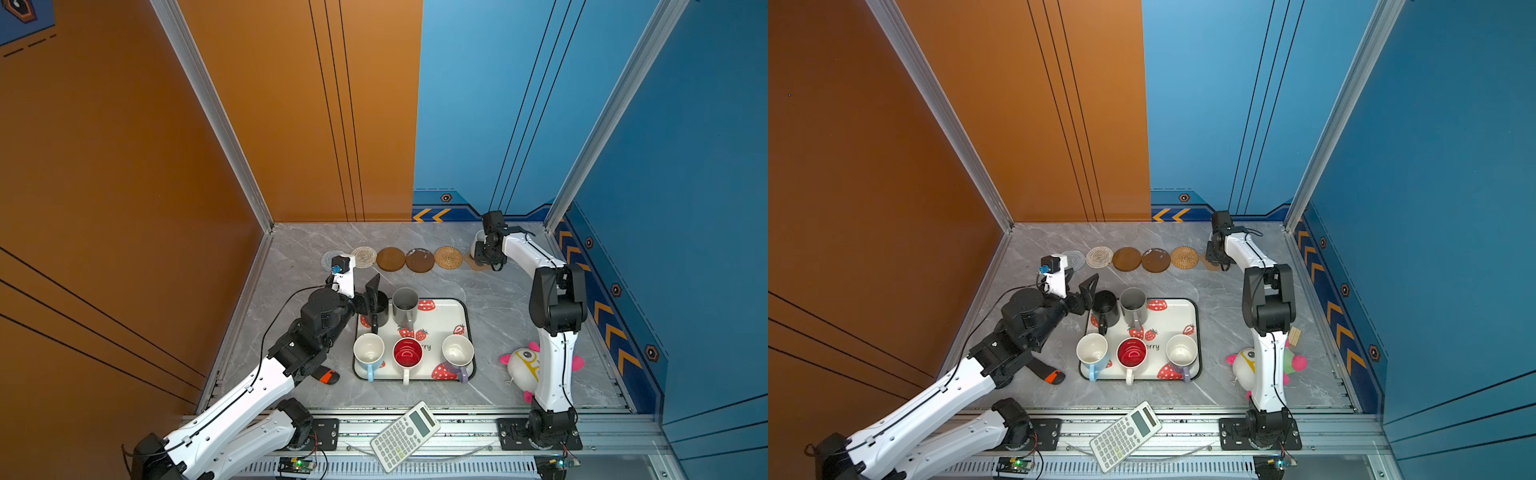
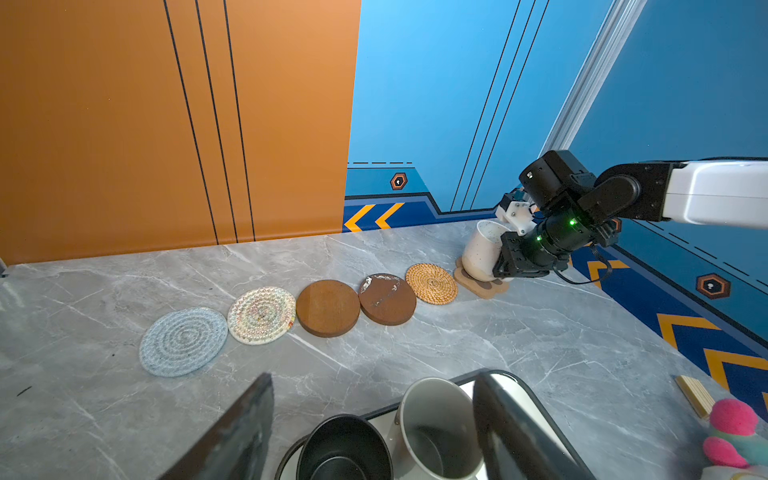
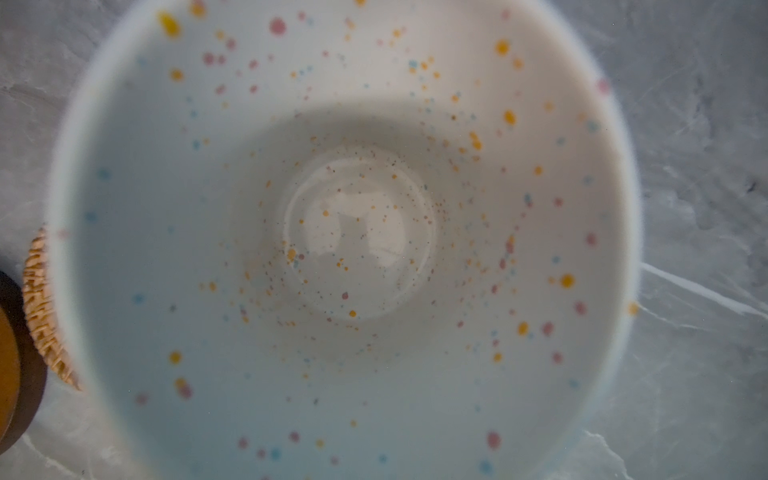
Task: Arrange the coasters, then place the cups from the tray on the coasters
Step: 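Lower the speckled mug onto the paw-print coaster and open the right gripper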
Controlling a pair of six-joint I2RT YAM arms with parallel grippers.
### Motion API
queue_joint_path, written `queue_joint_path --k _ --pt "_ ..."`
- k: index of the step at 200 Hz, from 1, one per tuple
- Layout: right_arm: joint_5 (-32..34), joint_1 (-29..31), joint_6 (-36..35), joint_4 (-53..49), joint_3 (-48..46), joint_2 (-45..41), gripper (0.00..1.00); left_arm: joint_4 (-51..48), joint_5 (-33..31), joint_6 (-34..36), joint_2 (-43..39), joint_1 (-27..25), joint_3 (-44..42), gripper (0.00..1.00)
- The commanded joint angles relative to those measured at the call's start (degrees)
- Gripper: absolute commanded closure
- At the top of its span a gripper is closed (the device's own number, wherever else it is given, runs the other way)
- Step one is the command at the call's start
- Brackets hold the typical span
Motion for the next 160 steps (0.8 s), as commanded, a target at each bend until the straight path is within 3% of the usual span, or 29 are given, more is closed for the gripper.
queue_joint_path --k 1,37,130,160 --pt "2.12 0.52 -0.15 1.93 1.13 -0.15 1.0 -0.38 -0.14 -0.46 -0.56 0.81 -0.32 0.24" --pt "4.21 1.05 -1.32 1.12 1.48 0.07 1.0 -0.31 -0.14 -0.5 -0.51 0.85 -0.39 0.24" --pt "4.4 1.2 -1.52 -0.8 2.78 1.42 0.87 -0.39 -0.13 -0.54 -1.22 0.85 -0.63 0.24" --pt "4.22 1.15 -1.45 -0.99 2.8 1.53 0.78 -0.65 -0.3 -0.54 -1.7 0.94 -0.75 0.24"
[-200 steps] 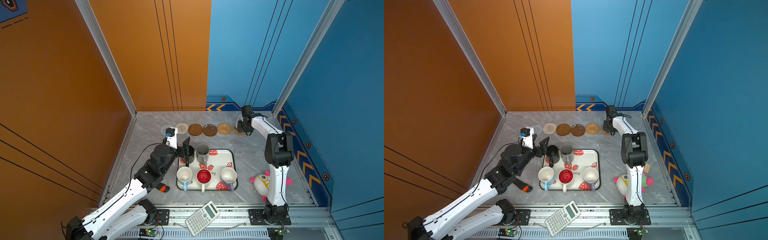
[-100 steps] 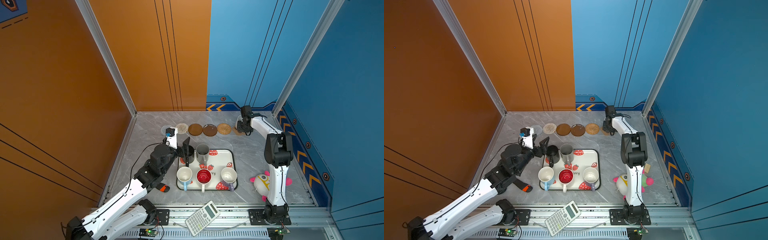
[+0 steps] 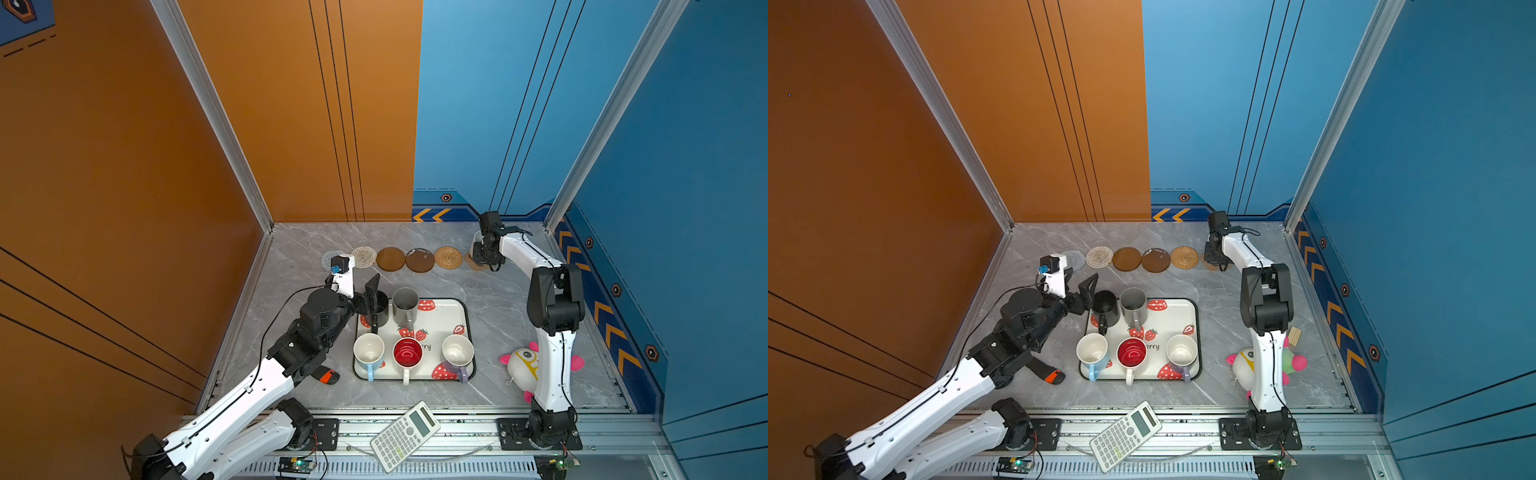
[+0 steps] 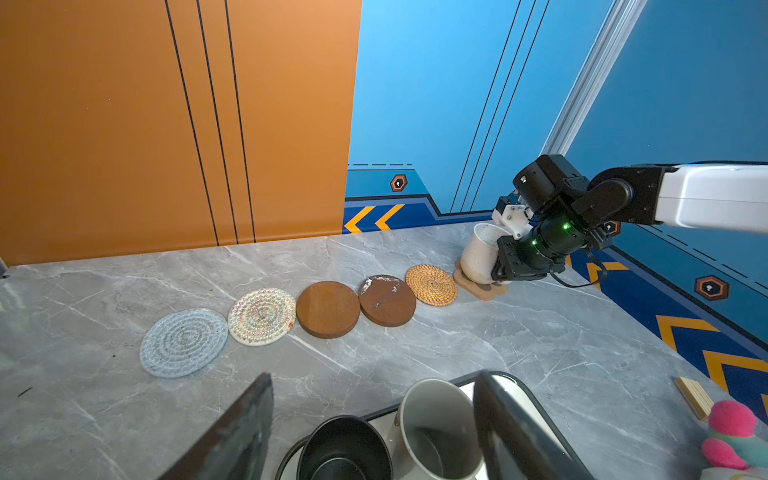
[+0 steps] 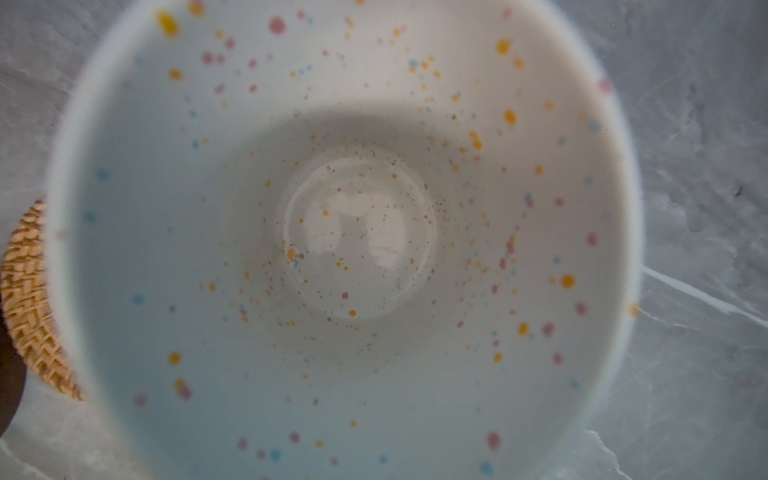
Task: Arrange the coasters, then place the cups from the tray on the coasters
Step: 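Lower the speckled mug onto the paw-print coaster and open the right gripper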
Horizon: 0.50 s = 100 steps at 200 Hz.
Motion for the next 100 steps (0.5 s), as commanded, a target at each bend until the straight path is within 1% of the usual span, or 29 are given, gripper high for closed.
queue_joint_path --k 1,14,45,85,100 --pt "2.11 0.21 -0.75 -0.09 2.08 0.82 0.78 -0.63 -0.31 -0.54 -1.13 0.89 -0.71 0.24" --pt "2.19 0.28 -0.74 -0.24 1.99 0.81 0.75 -0.72 -0.4 -0.54 -1.26 0.9 -0.7 0.24" --pt "2.06 0.24 -0.74 -0.45 1.81 0.57 0.62 -1.07 -0.4 -0.51 -1.83 0.91 -0.77 0.24" --pt "1.69 0.42 -0.39 -0.39 0.45 -1.29 0.39 -1.25 -0.4 -0.54 -2.72 0.98 -0.91 0.24" --pt "2.19 0.54 0.34 -0.48 -1.28 -3.18 0.37 -1.46 -0.31 -0.69 -2.99 0.99 -0.73 0.24"
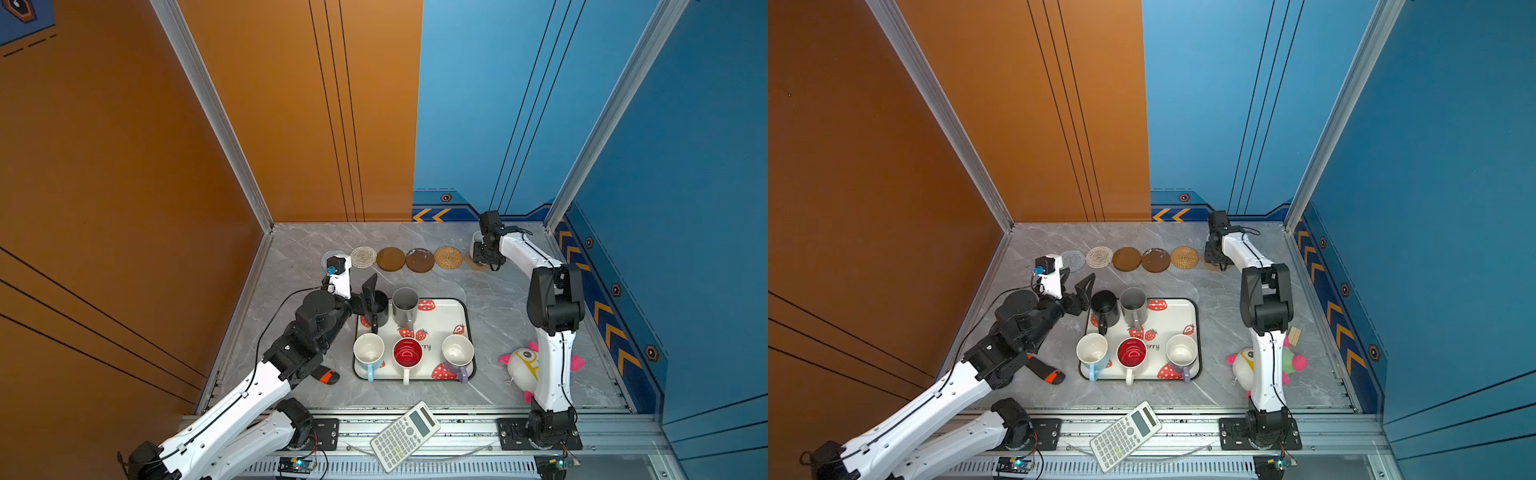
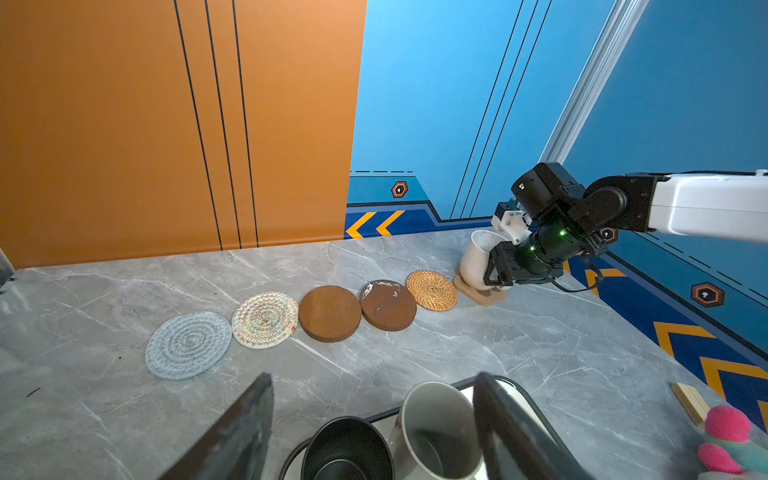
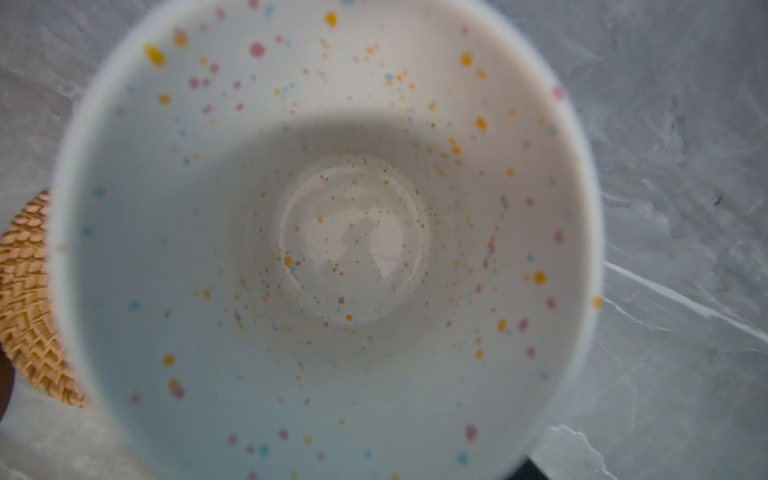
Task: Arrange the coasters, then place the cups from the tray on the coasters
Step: 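Lower the speckled mug onto the paw-print coaster and open the right gripper, then raise the right gripper up and back from the placed mug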
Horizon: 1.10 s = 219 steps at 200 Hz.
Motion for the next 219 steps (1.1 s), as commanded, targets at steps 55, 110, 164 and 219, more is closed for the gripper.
queue_joint_path --k 55,110,164,219 --pt "2.09 1.96 3.87 8.57 -19.8 -19.2 0.31 -6.56 0.81 -1.33 -1.59 0.56 2.25 0.26" --pt "15.3 13.19 5.96 14.38 -34.51 -40.69 0.27 -12.37 -1.57 -2.49 -1.67 0.48 3.57 0.26" --pt "21.42 27.75 10.71 23.35 -38.85 -53.83 0.24 -22.99 -4.86 -4.0 1.29 0.56 7.89 0.25" --pt "24.16 36.57 13.89 32.2 -46.96 -58.49 0.24 -32.01 -2.88 -6.29 3.68 0.47 11.74 0.26"
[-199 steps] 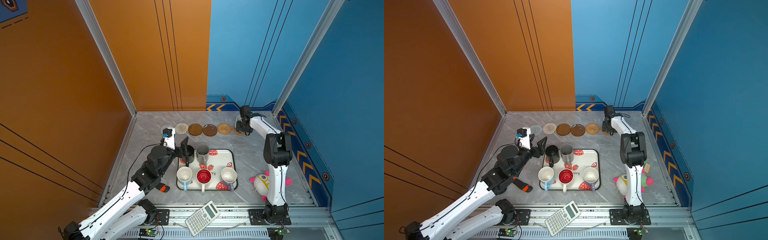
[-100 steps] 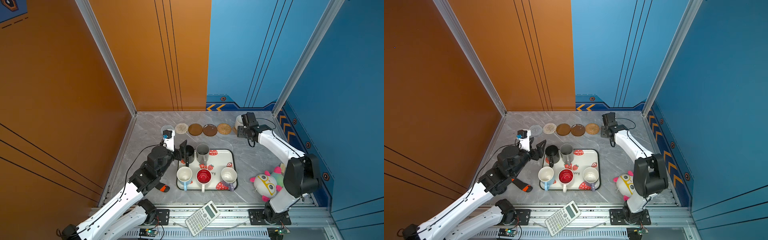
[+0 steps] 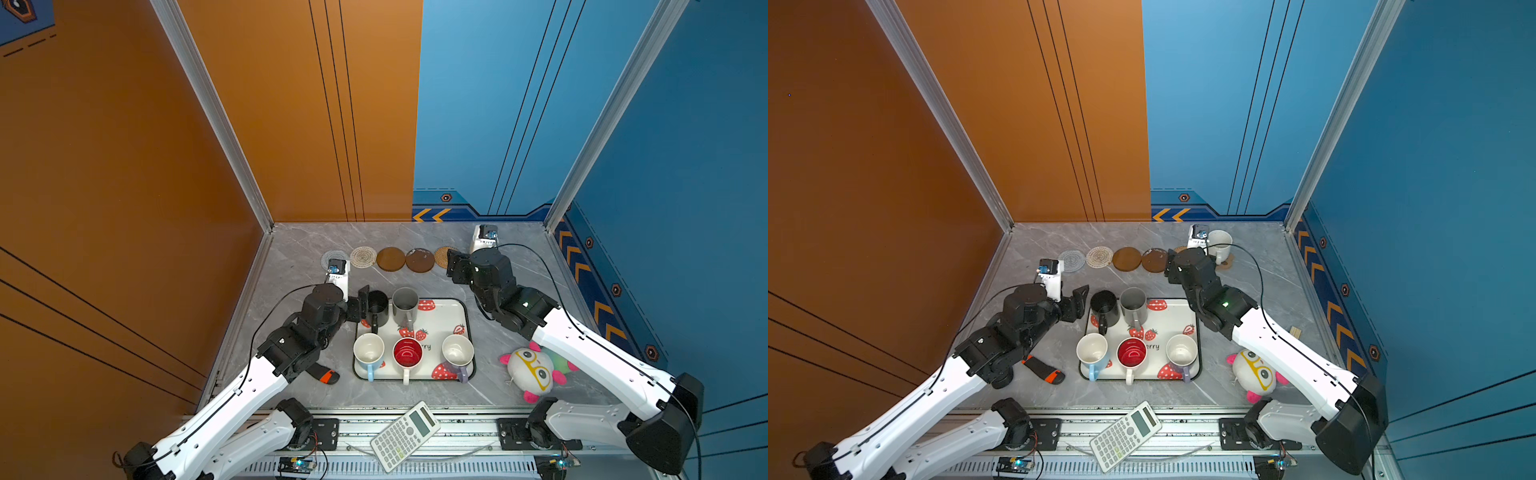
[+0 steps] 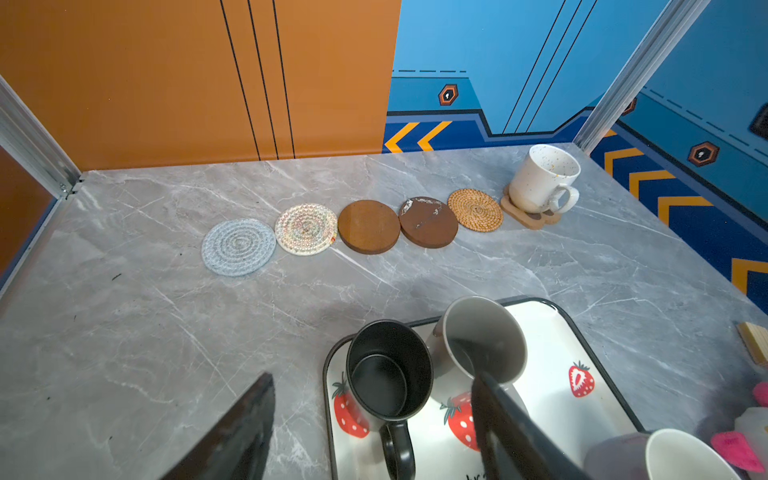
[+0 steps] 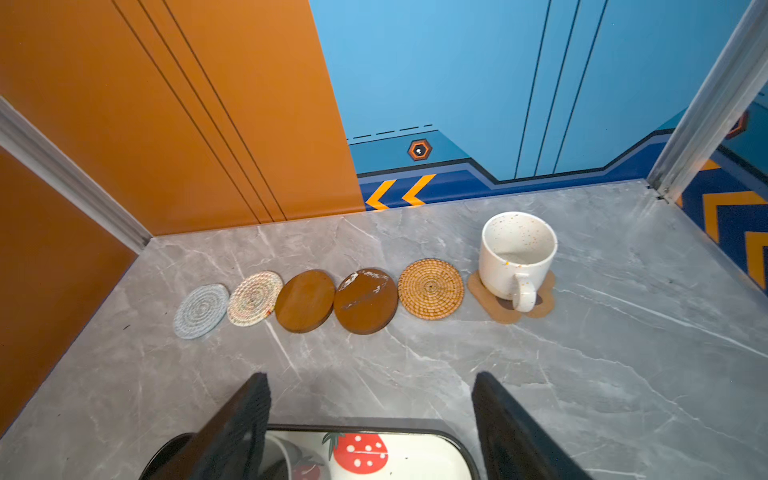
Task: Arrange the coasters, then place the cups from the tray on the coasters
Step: 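Raise the right gripper up and back from the placed mug, then move the left gripper over the black mug while the right hovers by the tray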
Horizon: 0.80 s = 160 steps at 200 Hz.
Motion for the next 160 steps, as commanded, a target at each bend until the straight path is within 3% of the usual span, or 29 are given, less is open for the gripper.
queue_joint_path --k 1,93,160 --pt "3.12 1.88 3.13 5.06 -5.05 -2.21 0.24 -7.23 0.62 -1.54 1.2 0.48 3.46 0.26" --pt "1.16 0.11 4.17 7.7 -11.44 -6.46 0.22 -15.84 7.56 -6.04 9.78 0.39 8.83 0.3" --pt "-0.78 -0.62 4.67 9.53 -12.65 -6.69 0.22 -19.11 7.4 -5.51 15.06 -1.15 10.44 0.31"
